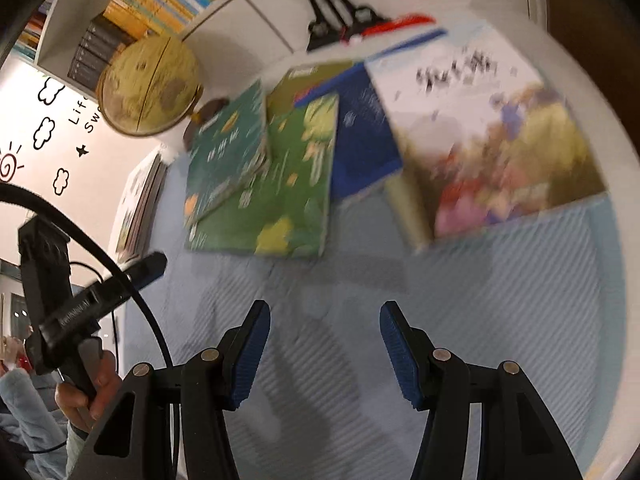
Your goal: Organize books
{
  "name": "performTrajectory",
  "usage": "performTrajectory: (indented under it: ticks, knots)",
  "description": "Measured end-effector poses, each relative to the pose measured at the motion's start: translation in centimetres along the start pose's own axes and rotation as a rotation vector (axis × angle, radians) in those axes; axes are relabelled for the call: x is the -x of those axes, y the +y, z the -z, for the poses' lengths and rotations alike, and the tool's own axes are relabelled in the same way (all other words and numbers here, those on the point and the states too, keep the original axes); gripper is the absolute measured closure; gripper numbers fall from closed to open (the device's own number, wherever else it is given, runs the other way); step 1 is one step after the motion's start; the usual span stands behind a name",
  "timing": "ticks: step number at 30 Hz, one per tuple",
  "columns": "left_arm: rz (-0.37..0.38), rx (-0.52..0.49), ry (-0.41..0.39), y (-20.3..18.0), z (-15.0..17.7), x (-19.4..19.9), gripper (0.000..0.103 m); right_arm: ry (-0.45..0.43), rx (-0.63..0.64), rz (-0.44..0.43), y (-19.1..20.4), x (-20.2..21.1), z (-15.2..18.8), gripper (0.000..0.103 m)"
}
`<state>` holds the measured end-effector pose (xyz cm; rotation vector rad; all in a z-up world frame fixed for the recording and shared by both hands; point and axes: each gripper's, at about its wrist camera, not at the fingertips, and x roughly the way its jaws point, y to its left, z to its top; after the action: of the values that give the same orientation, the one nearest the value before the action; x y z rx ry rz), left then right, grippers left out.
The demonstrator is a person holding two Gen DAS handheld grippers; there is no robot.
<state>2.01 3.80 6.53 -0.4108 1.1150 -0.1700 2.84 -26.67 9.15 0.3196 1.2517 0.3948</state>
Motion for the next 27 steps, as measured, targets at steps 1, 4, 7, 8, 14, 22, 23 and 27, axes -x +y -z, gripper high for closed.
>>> performTrajectory:
  ticks: [1,4,7,8,14,22,23,27]
  knots:
    - [-0.003,0.007,0.0,0.0,-0.6,-0.3,0.04,-0.011,0.015,0.002,0.1,-0.1,-0.8,0.048]
    - [-0.067,0.014,-0.023,0.6,-2.7,-1.0,0.038,-0.036,0.068,-0.005,1.2,-1.4,-3.9,0.048]
    - [-0.13,0.089,-0.05,3.6,-5.4,-1.2,0.038,-0.027,0.119,-0.045,3.4,-4.6,-7.4,0.048]
    - [-0.138,0.126,-0.055,5.0,-6.4,-1.4,0.038,-0.026,0.138,-0.058,4.2,-5.6,-8.3,0.048]
    - [-0.095,0.271,-0.043,9.7,-9.3,-4.3,0.04,-0.034,0.228,-0.044,8.9,-11.9,-12.7,0.073]
    - [-0.102,0.168,-0.032,6.8,-9.7,-5.0,0.037,0.03,0.272,-0.034,10.5,-15.2,-13.2,0.07]
    - [-0.108,0.137,-0.028,6.1,-9.5,-4.7,0.037,0.034,0.275,-0.02,10.4,-14.9,-12.8,0.07]
    - [-0.061,0.101,-0.023,4.2,-7.3,-2.9,0.037,0.052,0.237,-0.055,8.9,-12.7,-10.8,0.07]
